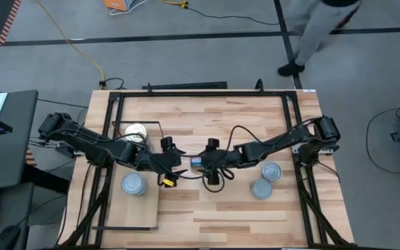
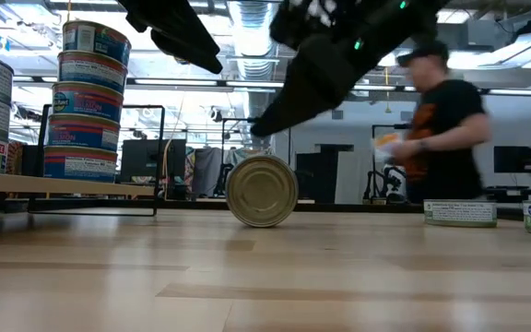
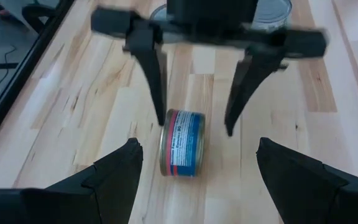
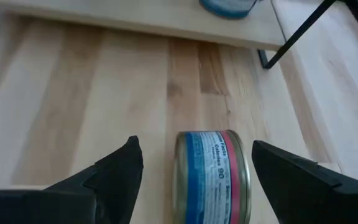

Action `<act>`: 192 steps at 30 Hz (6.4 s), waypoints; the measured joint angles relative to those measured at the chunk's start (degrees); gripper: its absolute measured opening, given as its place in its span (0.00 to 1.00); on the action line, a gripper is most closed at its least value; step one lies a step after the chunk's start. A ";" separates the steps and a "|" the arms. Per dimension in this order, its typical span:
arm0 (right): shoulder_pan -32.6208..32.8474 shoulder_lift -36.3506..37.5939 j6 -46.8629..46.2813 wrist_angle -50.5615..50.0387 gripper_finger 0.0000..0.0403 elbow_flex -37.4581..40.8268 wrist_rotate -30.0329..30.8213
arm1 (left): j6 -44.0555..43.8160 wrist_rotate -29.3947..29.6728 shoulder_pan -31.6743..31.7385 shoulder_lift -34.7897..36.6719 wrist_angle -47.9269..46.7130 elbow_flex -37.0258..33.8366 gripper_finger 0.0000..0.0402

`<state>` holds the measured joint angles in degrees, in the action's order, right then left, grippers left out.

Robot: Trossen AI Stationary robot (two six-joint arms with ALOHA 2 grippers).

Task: Stack canned seafood by type on shelf
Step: Stack the blue and pink tuna can on the blue and pink tuna can on the shelf

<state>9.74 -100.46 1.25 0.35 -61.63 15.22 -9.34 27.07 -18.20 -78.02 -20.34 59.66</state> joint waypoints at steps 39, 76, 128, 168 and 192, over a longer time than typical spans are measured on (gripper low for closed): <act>-1.59 3.98 10.66 -2.41 0.53 0.09 -1.35 | 2.85 -0.28 0.09 0.00 1.10 0.00 0.76; 2.09 7.91 21.07 12.43 0.58 -0.01 5.88 | 26.46 10.50 0.96 -0.02 6.94 0.04 0.46; 13.67 16.97 -17.90 -6.80 0.80 0.07 34.94 | 7.83 32.24 -23.96 25.72 -67.98 15.39 0.48; 13.70 14.84 -20.24 4.38 0.80 0.04 34.99 | 9.16 29.95 -19.47 26.93 -66.71 6.54 0.63; 13.70 14.84 -20.26 4.41 0.80 0.04 34.97 | 13.19 22.98 -19.50 25.79 -67.12 11.10 0.74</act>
<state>23.44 -85.62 -19.00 4.75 -61.58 50.19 3.85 50.04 -37.69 -52.23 -87.46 70.76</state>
